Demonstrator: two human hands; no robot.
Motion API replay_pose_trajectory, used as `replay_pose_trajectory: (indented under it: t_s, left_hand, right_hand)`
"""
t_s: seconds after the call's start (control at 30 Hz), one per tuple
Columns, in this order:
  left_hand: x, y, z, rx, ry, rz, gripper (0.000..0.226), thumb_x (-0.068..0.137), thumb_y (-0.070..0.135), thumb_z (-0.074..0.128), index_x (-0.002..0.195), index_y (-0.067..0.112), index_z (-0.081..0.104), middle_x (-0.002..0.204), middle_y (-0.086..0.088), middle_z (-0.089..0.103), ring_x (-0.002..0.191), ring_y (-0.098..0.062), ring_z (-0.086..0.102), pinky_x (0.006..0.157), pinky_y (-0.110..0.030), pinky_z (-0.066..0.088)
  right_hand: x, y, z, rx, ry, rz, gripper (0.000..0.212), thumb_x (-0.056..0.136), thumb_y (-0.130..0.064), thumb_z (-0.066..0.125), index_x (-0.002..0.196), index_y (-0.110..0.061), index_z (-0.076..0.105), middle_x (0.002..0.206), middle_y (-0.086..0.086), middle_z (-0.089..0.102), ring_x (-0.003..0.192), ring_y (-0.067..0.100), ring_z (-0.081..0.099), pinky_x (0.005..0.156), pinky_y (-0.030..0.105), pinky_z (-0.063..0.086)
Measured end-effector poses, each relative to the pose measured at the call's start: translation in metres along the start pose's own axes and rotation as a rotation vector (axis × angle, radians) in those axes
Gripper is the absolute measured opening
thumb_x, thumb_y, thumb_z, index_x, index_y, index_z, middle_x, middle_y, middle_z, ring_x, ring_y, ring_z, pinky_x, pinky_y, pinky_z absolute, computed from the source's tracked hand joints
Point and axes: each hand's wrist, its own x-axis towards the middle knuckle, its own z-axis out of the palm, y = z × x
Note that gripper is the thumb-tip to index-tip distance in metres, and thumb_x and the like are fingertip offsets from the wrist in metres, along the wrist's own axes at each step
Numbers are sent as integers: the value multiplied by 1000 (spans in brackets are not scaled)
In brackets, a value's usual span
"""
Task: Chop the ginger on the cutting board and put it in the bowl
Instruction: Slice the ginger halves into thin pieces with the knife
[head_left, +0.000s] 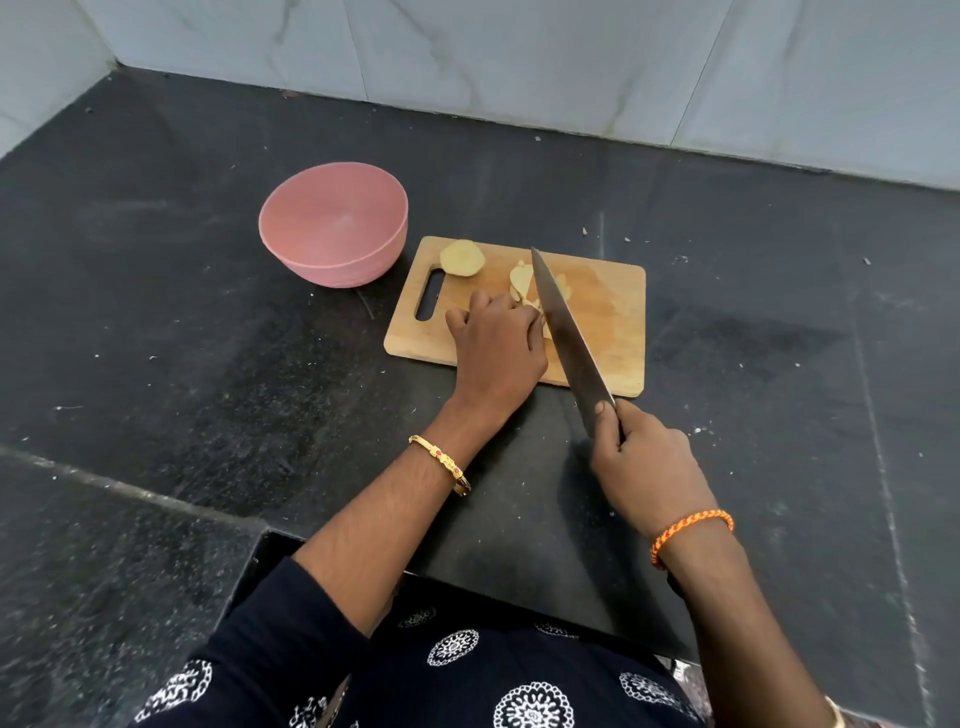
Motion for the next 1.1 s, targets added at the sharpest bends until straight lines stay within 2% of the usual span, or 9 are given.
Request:
replay_pose_trajectory:
  t_s: [0.2, 0.43, 0.57, 0.7, 0.87, 1.0, 1.1]
  left_hand:
    - [-4, -8, -2, -67, -51, 17, 25, 92, 22, 52, 113, 23, 66, 100, 4, 60, 99, -16, 41, 76, -32, 21]
    - [-3, -7, -2, -80, -20, 12, 23, 89, 23, 56, 107, 26, 69, 93, 5, 62, 96, -16, 43, 75, -32, 22]
    - [-4, -10, -3, -52, -42, 31, 24, 89, 33, 57, 110, 29, 67, 96, 6, 62, 98, -16, 42, 76, -34, 23]
    - [1, -6, -4, -22, -26, 7, 21, 91, 27, 56, 108, 29, 68, 95, 4, 64, 97, -17, 42, 74, -31, 18]
    - [5, -5, -7, -24, -36, 6, 22, 91, 29, 56, 108, 26, 69, 100, 4, 67, 97, -17, 41, 74, -30, 15]
    - [5, -7, -9, -9, -32, -6, 21, 89, 32, 59, 106, 27, 70, 102, 7, 69, 97, -16, 41, 74, -30, 15]
    - [5, -7, -9, -1, -23, -12, 20, 88, 33, 60, 104, 28, 70, 100, 9, 69, 98, -15, 42, 75, -31, 17]
  right_hand:
    - [4, -1, 4, -51, -20, 4, 29, 99, -36, 31, 89, -18, 52, 69, 8, 59, 64, 26, 60, 67, 43, 56]
    - [8, -10, 6, -132, -48, 39, 29, 100, -35, 29, 91, -14, 47, 69, 5, 48, 70, 28, 55, 65, 37, 48]
    - [12, -13, 4, -165, -91, 63, 28, 101, -35, 29, 94, -15, 47, 78, 8, 54, 74, 26, 57, 68, 36, 49]
    - [7, -10, -2, -164, -126, 72, 29, 100, -35, 30, 95, -15, 51, 85, 11, 60, 77, 27, 61, 74, 41, 54]
    - [-21, 9, -18, -156, -121, 60, 35, 99, -38, 30, 75, -19, 48, 73, 9, 58, 66, 24, 57, 63, 32, 48]
    - [-39, 12, -21, -93, -34, 19, 37, 98, -37, 34, 74, -16, 51, 59, 7, 55, 55, 25, 55, 53, 33, 46]
    - [-27, 10, -14, -87, 17, -6, 37, 98, -37, 34, 73, -14, 49, 60, 7, 55, 57, 28, 55, 54, 31, 42]
